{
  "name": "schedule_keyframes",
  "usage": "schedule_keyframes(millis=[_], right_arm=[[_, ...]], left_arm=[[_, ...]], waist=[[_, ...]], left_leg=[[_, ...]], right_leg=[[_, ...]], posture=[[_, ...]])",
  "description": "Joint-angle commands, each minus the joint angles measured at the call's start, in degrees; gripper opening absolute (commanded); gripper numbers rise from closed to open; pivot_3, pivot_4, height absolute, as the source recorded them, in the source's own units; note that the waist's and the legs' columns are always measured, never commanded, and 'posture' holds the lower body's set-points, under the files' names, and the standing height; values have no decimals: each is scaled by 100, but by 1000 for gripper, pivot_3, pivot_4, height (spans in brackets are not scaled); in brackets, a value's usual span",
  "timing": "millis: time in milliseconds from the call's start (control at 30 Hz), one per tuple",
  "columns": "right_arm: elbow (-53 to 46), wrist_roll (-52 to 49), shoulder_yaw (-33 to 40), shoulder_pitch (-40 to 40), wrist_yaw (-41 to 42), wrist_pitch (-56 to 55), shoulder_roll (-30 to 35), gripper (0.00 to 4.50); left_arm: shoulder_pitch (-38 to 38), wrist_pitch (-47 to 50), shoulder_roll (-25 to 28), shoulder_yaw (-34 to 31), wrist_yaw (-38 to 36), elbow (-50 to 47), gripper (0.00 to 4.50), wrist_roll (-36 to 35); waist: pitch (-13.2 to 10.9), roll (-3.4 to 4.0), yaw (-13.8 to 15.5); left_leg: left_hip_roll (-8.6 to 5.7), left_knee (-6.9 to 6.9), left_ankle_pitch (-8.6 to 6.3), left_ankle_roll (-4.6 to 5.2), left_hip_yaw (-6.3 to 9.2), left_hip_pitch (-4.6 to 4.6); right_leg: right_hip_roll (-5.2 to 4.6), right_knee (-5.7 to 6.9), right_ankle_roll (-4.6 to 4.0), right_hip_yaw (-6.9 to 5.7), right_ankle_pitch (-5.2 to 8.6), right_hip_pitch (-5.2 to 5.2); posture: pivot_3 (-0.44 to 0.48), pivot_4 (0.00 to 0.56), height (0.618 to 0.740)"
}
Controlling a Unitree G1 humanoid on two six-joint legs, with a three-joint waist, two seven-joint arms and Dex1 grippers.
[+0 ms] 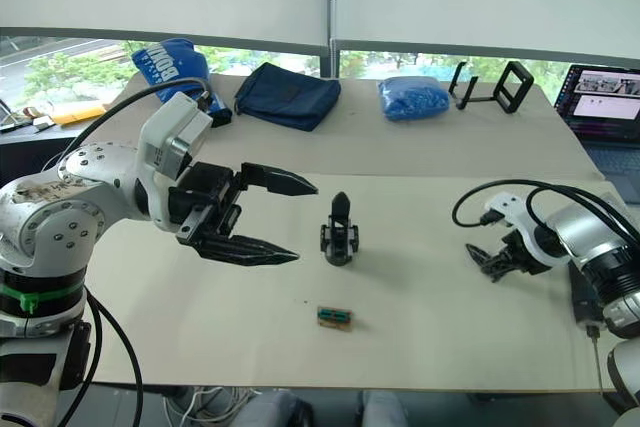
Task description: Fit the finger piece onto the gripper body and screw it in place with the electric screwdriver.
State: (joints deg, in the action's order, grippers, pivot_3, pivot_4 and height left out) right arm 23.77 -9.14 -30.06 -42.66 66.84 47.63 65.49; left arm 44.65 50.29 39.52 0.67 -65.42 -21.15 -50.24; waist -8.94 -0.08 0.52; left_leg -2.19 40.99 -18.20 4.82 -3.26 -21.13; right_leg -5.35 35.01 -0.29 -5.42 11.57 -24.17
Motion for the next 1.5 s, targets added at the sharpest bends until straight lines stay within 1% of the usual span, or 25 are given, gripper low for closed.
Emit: schedule_keyframes(millis=[33,100,133,200,233,267,333,367,400,467,533,567,633,733,833,900,933,1167,1367,1400,1467,1500], right_arm=[[-438,84,524,266,229,-374,340,1108],[-841,-50,988,443,177,-557,445,1109],[-1161,-153,1343,596,85,-812,479,1109],[-1796,-309,2041,813,-375,-969,291,1109],[-2011,-345,2263,893,-536,-956,197,1109],[-2303,-435,2485,934,-731,-819,26,1109],[-3109,-673,3011,756,-1692,-277,-879,1109],[-3480,-712,3162,686,-2096,-128,-1315,1109],[-3797,-662,3231,612,-2548,-66,-1784,1109],[-4254,-564,3229,525,-3219,150,-2537,1109],[-4472,-434,3128,386,-3700,119,-3119,1109],[-4517,-462,3095,315,-3827,37,-3387,1109],[-4557,-686,3092,250,-3831,-70,-3780,1109],[-4586,-731,2953,258,-3716,-27,-3865,1109],[-4699,-843,2782,343,-3520,12,-3822,1109],[-4765,-881,2721,402,-3464,29,-3800,1109],[-4776,-889,2724,414,-3474,37,-3804,1109],[-4669,-816,2822,351,-3660,-13,-3841,1109],[-4687,-896,2905,275,-3742,29,-3852,1109],[-4694,-928,2925,275,-3757,46,-3875,1109],[-4699,-956,2944,295,-3770,56,-3902,1109],[-4700,-928,2910,336,-3756,22,-3873,1109]], left_arm=[[194,34,-202,-36,578,292,4500,187],[212,101,-349,-120,852,499,4500,173],[245,186,-494,-204,1123,668,4500,151],[288,370,-776,-383,1590,909,4500,19],[303,429,-864,-435,1731,959,4500,-11],[326,542,-995,-517,1944,1044,4500,-85],[477,867,-1602,-842,2875,1442,4500,-369],[550,962,-1917,-1014,3339,1639,4500,-454],[611,961,-2224,-1184,3754,1815,4500,-496],[703,912,-2678,-1468,4368,2053,4500,-565],[780,889,-3020,-1666,4826,2217,4500,-647],[800,834,-3140,-1680,4933,2254,4500,-620],[794,736,-3276,-1602,4930,2191,4500,-564],[810,576,-3434,-1606,5064,2215,4500,-487],[838,466,-3380,-1524,4879,2271,3659,-396],[880,554,-3299,-1482,4785,2287,2778,-434],[887,554,-3256,-1448,4763,2278,2671,-403],[665,476,-3073,-1152,4740,2095,2671,-128],[646,451,-3116,-1187,4791,2122,2671,-116],[645,420,-3119,-1183,4791,2139,2151,-91],[634,353,-3132,-1186,4839,2184,1372,-27],[627,293,-3137,-1184,4861,2222,820,30]], waist=[[0,1,16],[-1,4,7],[-2,9,8],[-3,14,-13],[-3,13,-30],[-3,13,-33],[-1,8,-41],[-2,6,-37],[-2,6,-29],[-1,7,14],[-2,7,38],[-2,7,47],[-2,6,48],[-2,7,46],[-2,7,8],[-2,7,-10],[-2,7,-21],[-2,7,-53],[-2,7,-54],[-2,7,-54],[-2,7,-55],[-2,7,-54]], left_leg=[[0,0,1,-1,3,0],[0,0,1,-2,3,0],[0,0,2,-3,3,0],[2,0,3,-5,2,1],[6,0,5,-8,3,2],[9,0,6,-10,2,3],[12,-4,9,-17,4,11],[17,-4,11,-21,6,13],[16,-2,15,-27,6,9],[13,-2,19,-35,10,10],[9,-4,22,-39,12,8],[2,-6,23,-39,13,3],[-7,-6,23,-39,15,3],[-32,-11,23,-39,15,3],[-60,-13,24,-38,13,7],[-63,-14,24,-38,12,12],[-63,-15,24,-38,12,16],[-61,-23,25,-41,11,39],[-61,-23,25,-41,11,40],[-61,-23,25,-41,11,39],[-61,-23,25,-41,10,40],[-61,-23,25,-41,11,40]], right_leg=[[0,0,0,-1,0,2],[0,1,0,1,0,1],[0,3,0,1,0,0],[0,6,0,3,0,-3],[2,8,0,2,0,-4],[5,10,0,3,-1,-4],[7,12,0,2,-1,0],[10,14,0,2,-2,4],[10,17,-2,3,-3,-3],[9,31,-3,6,-4,-7],[9,42,-4,5,-4,-15],[8,43,-5,5,-4,-21],[11,56,-5,0,-4,-20],[20,75,-3,-8,-3,-17],[10,74,3,-14,0,-13],[12,75,4,-12,1,-12],[14,75,4,-12,1,-11],[16,76,6,-1,6,-11],[14,76,5,-1,7,-11],[14,75,5,-1,6,-11],[14,75,5,0,6,-11],[15,76,5,-1,6,-11]], posture=[[0,150,740],[0,150,740],[0,150,740],[0,150,740],[0,150,740],[0,150,740],[0,150,740],[0,150,740],[0,150,740],[0,150,740],[0,150,740],[0,150,740],[0,150,740],[0,150,740],[0,150,740],[0,150,740],[0,150,740],[0,150,740],[0,150,740],[0,150,740],[0,150,740],[0,150,740]])
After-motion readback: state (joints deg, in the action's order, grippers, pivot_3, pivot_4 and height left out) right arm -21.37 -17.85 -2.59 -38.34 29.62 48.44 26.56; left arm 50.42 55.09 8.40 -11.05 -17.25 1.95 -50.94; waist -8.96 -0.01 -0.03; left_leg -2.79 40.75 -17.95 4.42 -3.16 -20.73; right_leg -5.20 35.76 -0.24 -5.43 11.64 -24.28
